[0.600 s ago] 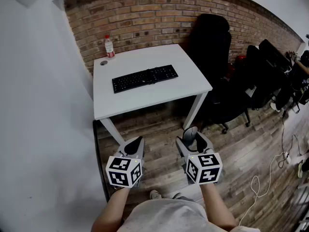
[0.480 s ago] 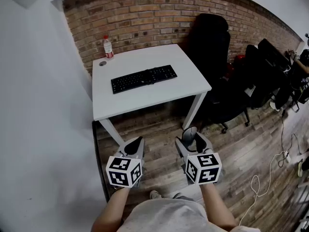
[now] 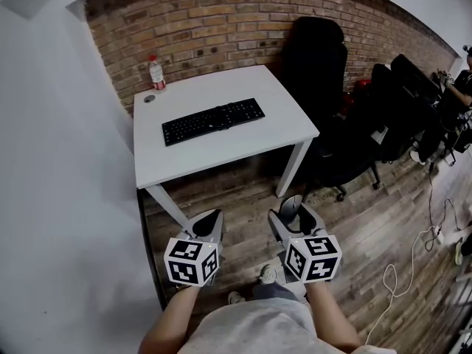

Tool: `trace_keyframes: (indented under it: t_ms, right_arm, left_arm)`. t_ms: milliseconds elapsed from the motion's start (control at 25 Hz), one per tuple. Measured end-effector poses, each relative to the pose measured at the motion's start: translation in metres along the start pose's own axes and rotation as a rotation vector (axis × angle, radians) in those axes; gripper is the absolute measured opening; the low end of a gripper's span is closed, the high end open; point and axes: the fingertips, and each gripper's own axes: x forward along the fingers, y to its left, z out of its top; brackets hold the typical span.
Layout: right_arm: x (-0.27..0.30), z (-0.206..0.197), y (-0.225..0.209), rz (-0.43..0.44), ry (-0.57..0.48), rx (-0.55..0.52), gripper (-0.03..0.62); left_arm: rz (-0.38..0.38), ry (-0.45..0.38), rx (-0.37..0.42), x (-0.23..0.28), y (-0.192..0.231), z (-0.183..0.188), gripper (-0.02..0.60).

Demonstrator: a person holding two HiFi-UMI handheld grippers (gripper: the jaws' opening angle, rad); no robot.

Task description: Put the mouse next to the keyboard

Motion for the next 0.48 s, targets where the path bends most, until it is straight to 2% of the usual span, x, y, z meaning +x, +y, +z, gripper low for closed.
trace_keyframes:
  t_ms: [240,480]
  right_arm:
    - [0.027,0.006,-0.024,0.022,-0.006,0.015,0.307]
    - [0.065,0.027,-0.06,0.046,-0.001,0.01,0.307]
  left_arm:
    - [0.017,0.002,0.01,0.032,0.006,0.008,-0.011]
    - [0.029,-0.007,0.015,0.087,0.009,0.035,-0.011]
